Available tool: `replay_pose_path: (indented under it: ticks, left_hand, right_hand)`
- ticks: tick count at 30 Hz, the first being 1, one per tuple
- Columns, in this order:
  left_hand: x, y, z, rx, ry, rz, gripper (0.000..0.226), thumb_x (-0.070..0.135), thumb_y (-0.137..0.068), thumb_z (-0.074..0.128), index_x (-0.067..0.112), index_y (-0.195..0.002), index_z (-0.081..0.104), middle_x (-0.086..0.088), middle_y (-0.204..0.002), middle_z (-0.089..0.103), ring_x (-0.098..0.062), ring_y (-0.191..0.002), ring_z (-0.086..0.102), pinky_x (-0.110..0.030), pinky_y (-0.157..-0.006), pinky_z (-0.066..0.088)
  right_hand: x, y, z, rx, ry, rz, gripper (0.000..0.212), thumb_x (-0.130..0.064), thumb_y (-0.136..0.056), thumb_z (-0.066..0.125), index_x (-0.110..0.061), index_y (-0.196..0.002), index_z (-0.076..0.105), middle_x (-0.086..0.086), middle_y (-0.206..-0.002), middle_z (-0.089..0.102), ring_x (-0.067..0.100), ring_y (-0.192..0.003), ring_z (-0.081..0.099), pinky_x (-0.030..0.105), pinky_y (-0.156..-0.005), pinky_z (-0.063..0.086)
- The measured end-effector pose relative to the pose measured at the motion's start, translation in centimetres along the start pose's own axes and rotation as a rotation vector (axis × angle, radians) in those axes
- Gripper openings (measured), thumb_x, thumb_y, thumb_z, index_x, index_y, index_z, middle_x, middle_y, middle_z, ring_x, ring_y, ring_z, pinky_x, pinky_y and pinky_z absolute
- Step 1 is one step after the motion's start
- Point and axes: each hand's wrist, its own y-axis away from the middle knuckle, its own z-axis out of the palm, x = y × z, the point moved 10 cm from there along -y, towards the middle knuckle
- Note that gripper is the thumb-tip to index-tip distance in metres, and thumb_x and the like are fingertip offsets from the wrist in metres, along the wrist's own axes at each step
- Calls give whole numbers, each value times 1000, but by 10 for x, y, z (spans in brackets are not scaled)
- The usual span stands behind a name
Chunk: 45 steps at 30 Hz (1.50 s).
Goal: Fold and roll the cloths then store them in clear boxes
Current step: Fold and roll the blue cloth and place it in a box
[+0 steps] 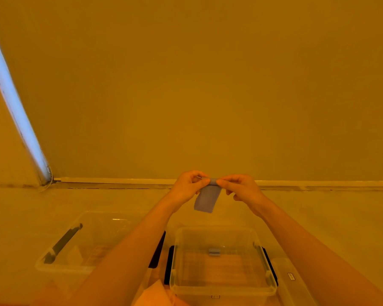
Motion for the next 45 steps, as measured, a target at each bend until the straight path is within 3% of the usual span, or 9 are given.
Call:
replay_pose_path:
  ticks: [3, 10, 13, 16, 22, 27, 30, 37, 45]
  left_hand:
    - [2, 2, 1, -4, -30, 4, 19, 20, -91, 61, 12, -108, 63, 2, -68, 57, -1, -50, 43, -10, -41, 30]
    - [-7, 4, 1, -16, -14, -77, 22, 27, -89, 63, 13, -106, 61, 2, -62, 53, -1, -47, 43, -14, -41, 28]
    - [1, 5, 1, -2, 17, -28, 22, 16, -89, 62, 5, -108, 60, 2, -62, 54, 4, -41, 45, -9, -39, 30]
    - [4, 6, 0, 12, -10, -10, 23, 16, -89, 63, 7, -110, 61, 3, -65, 57, -1, -51, 44, -9, -41, 31]
    - [-3, 5, 5, -27, -25, -89, 22, 28, -88, 64, 21, -109, 62, 1, -71, 58, -6, -54, 42, -17, -44, 28]
    - [1, 4, 3, 1, -22, -45, 15, 21, -91, 61, 13, -103, 63, 2, -69, 57, -4, -52, 42, -12, -41, 30]
    - [7, 4, 3, 8, -41, -3, 17, 18, -90, 62, 11, -106, 63, 3, -71, 59, 4, -48, 45, -7, -42, 31]
    - [7, 4, 5, -4, -17, 3, 18, 15, -89, 62, 11, -107, 63, 4, -71, 60, -1, -52, 43, -8, -42, 31]
    - [11, 4, 5, -2, 15, 43, 22, 7, -88, 62, 1, -109, 63, 4, -72, 59, 11, -45, 50, -5, -44, 33]
  right_hand:
    - [-2, -1, 0, 5, -8, -26, 4, -21, -81, 72, -21, -79, 68, -9, -55, 57, 6, -54, 46, 20, -48, 30]
    - [-4, 0, 0, 10, -26, -26, 22, -15, -77, 75, -18, -98, 68, -5, -75, 65, 4, -59, 50, 18, -49, 32]
    - [0, 1, -1, 7, -6, 15, 19, -25, -79, 74, -17, -96, 69, -4, -72, 63, 6, -61, 48, 21, -51, 31]
    - [2, 1, -1, 1, 16, 25, 15, -32, -85, 66, -18, -85, 70, -5, -67, 61, 8, -61, 48, 21, -51, 31]
    - [-1, 2, -6, 31, -31, 5, 20, -20, -79, 73, -12, -96, 67, -3, -69, 60, 8, -59, 47, 22, -52, 33]
    - [0, 3, -4, 3, -11, 7, 22, -21, -79, 74, -19, -100, 68, -3, -74, 64, 7, -61, 48, 21, -52, 32]
    - [2, 2, -4, -1, -32, 13, 13, -29, -85, 67, -16, -87, 69, -4, -65, 57, 7, -58, 46, 20, -49, 29]
    - [2, -1, -6, 28, -54, 8, 6, -22, -82, 70, -16, -83, 69, -3, -60, 54, 7, -56, 43, 22, -52, 30]
    - [8, -4, -4, 30, -84, 18, 4, -22, -80, 72, -19, -81, 69, -5, -59, 55, 7, -56, 43, 21, -50, 29]
